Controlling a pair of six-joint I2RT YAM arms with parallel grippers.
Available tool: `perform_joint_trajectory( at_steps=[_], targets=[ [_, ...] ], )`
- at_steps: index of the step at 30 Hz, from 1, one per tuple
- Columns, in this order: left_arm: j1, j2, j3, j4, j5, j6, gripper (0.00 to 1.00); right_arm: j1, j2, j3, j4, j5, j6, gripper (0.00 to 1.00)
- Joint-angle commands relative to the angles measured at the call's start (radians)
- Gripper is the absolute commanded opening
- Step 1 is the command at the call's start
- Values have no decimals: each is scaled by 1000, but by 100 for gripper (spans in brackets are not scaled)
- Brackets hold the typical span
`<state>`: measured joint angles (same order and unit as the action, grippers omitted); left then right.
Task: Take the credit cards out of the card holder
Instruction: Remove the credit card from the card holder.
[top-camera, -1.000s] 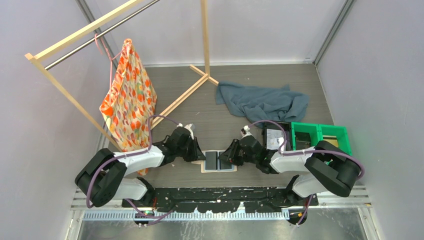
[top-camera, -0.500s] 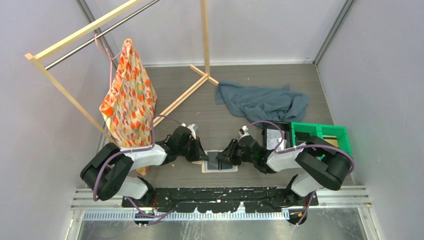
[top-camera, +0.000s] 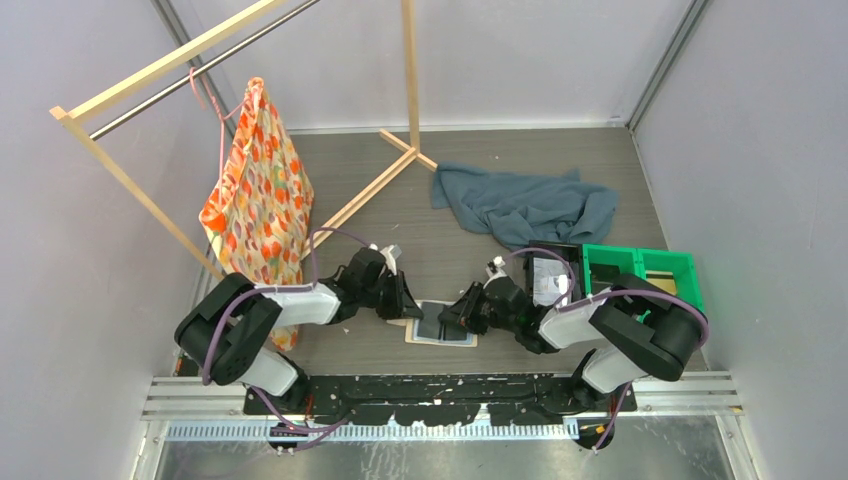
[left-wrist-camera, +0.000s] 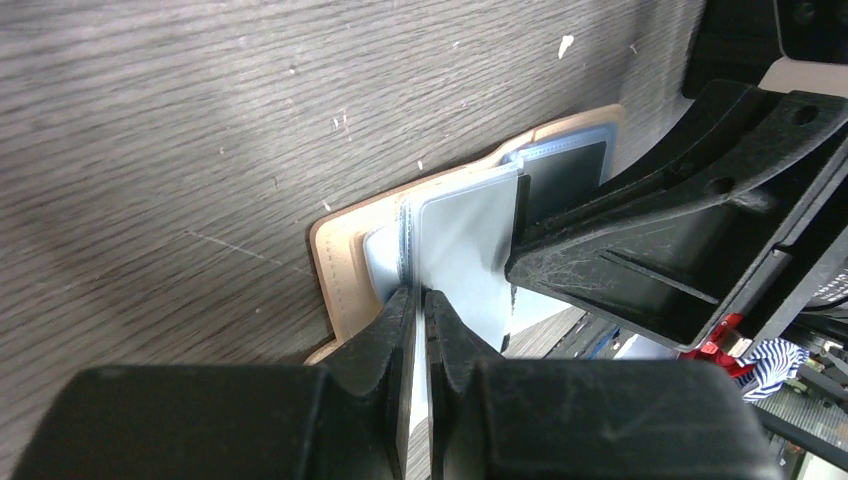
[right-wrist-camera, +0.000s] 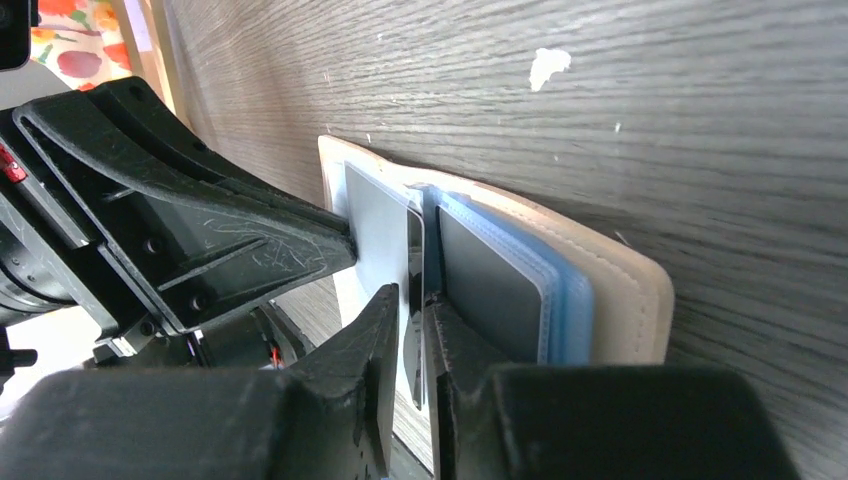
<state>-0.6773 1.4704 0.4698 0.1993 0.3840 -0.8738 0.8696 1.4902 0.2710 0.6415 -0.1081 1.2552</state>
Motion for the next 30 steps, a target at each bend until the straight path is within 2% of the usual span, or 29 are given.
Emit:
perform_joint_trajectory(
  at_steps=[1,5,11,19,30],
  targets=[
    [-20,69,-12,-36,-26,44,11,5,-4,-25,115,12,51,18],
    [-19,71,-12,-43,-28,47,10,4,3,-27,130,13,55,13],
    [-19,82,-22,-46,-47,43,10,4,67,-39,246,-4,105,1],
    [-15,84,-63,-15,-86,1,9,5,97,-92,298,10,131,1],
    [1,105,-100,5,-95,-10,8,4,38,-123,242,35,120,0]
  ],
)
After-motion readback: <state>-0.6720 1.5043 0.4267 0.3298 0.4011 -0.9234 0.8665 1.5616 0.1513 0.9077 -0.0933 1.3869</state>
